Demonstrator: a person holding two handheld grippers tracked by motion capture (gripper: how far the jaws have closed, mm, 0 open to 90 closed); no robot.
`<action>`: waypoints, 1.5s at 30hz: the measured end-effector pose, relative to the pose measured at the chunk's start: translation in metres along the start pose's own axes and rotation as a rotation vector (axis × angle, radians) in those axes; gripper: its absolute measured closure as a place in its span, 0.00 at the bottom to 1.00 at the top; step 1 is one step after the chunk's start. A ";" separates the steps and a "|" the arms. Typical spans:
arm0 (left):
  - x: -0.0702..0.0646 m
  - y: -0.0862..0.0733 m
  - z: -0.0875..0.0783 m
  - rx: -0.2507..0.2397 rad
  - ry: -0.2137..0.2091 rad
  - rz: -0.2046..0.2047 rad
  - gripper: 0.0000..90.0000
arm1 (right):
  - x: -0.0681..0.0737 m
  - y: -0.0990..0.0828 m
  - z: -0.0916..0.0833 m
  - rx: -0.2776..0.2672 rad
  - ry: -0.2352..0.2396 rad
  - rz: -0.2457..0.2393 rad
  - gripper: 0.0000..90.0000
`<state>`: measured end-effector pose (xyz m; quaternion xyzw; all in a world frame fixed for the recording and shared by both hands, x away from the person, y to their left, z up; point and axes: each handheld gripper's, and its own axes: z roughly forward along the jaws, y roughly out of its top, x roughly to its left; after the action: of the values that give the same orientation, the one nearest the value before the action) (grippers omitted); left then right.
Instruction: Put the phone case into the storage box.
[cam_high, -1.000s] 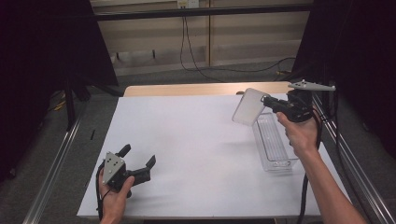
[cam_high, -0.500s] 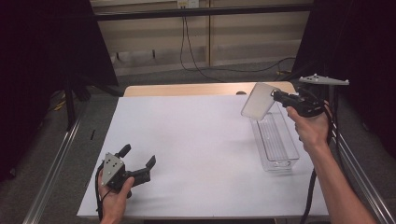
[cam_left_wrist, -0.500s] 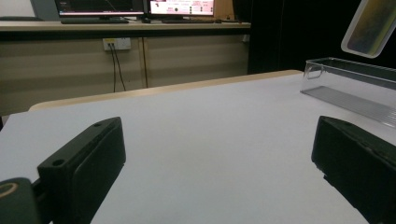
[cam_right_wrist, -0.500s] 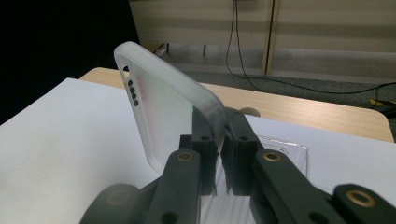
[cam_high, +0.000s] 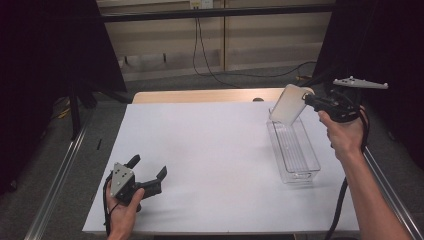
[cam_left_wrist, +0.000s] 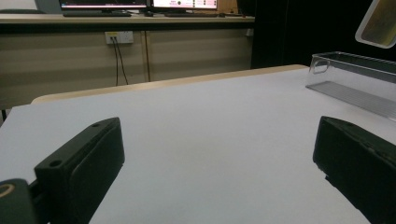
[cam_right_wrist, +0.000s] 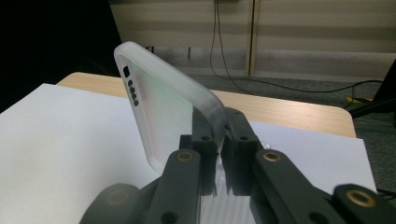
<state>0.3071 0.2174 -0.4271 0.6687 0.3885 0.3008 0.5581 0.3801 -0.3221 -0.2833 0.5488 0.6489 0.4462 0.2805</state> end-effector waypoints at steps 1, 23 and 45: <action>0.000 0.000 0.000 0.001 -0.002 0.001 0.02 | -0.002 0.000 0.000 -0.001 -0.003 -0.003 0.94; -0.001 0.000 0.001 0.003 -0.006 -0.002 0.02 | -0.021 -0.006 0.010 -0.010 -0.058 -0.050 0.94; -0.002 -0.001 0.002 0.007 -0.015 -0.001 0.02 | -0.027 -0.013 0.030 0.010 -0.072 -0.106 0.94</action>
<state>0.3079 0.2144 -0.4281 0.6727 0.3855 0.2942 0.5588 0.4063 -0.3400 -0.3113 0.5308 0.6686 0.4076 0.3242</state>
